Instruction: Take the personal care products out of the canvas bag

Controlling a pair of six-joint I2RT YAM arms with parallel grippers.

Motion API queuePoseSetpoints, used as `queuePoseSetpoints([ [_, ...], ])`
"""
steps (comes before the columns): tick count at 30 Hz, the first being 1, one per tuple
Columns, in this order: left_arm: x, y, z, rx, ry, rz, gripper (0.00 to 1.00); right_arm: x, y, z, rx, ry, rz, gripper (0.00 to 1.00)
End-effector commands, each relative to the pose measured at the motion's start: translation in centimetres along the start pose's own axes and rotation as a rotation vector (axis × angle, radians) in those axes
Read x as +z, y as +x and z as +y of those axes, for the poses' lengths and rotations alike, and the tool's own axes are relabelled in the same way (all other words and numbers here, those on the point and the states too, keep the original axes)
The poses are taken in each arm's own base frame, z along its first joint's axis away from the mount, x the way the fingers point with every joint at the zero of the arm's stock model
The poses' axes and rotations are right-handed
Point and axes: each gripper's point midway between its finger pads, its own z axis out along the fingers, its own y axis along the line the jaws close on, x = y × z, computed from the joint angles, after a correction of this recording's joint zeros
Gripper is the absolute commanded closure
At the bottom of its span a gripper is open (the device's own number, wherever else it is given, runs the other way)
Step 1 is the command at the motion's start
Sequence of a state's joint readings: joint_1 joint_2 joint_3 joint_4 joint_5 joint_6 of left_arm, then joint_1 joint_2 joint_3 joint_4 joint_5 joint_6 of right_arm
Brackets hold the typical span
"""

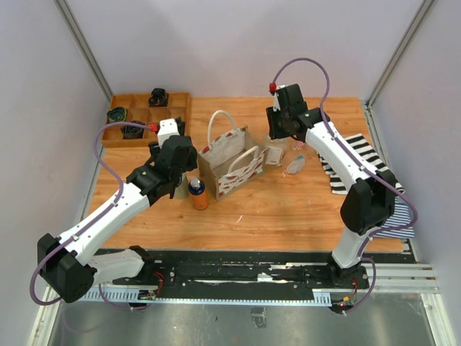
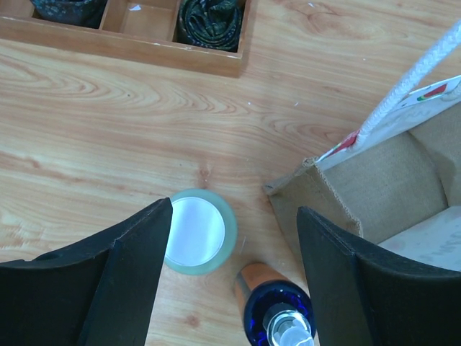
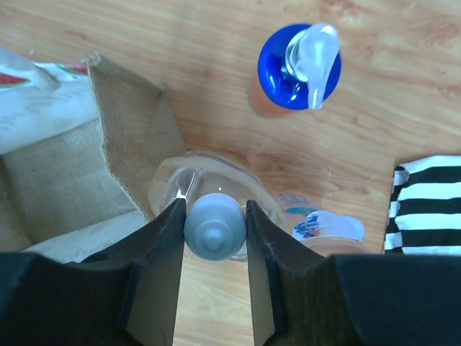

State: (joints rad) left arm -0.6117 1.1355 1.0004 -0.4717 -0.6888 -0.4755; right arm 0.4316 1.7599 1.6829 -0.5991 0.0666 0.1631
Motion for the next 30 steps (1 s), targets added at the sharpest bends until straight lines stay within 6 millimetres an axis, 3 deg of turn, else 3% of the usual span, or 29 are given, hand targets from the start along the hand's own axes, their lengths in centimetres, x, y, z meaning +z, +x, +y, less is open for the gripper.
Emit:
queuePoseSetpoints([
  [1,0.1,-0.6,-0.3,-0.026,0.014,-0.021,0.25,-1.7,-2.6,0.4,0.048,-0.042,-0.121,0.61],
  [6,-0.5,-1.6,-0.5,-0.041,0.042,-0.047,0.23,-1.1,-1.0,0.9,0.047,-0.061,-0.08,0.24],
  [10,-1.1,-2.6,-0.6,-0.047,0.061,-0.074,0.2,-1.9,-1.1,0.9,0.035,-0.058,-0.091,0.12],
  [14,-1.6,-4.0,-1.0,-0.038,0.085,-0.094,0.17,-4.8,-2.7,0.3,0.028,-0.023,-0.152,0.02],
  [17,-2.0,-5.6,-1.5,-0.02,0.098,-0.113,0.12,-7.1,-3.6,-1.1,0.002,0.027,-0.176,0.01],
  [23,-1.8,-9.3,-2.3,0.008,0.076,-0.145,0.05,-10.5,-3.5,-4.7,0.011,0.122,-0.159,0.02],
  [30,0.5,-9.9,-3.4,0.045,0.038,-0.109,0.04,-12.0,-1.3,-6.5,0.066,0.148,-0.174,0.02],
])
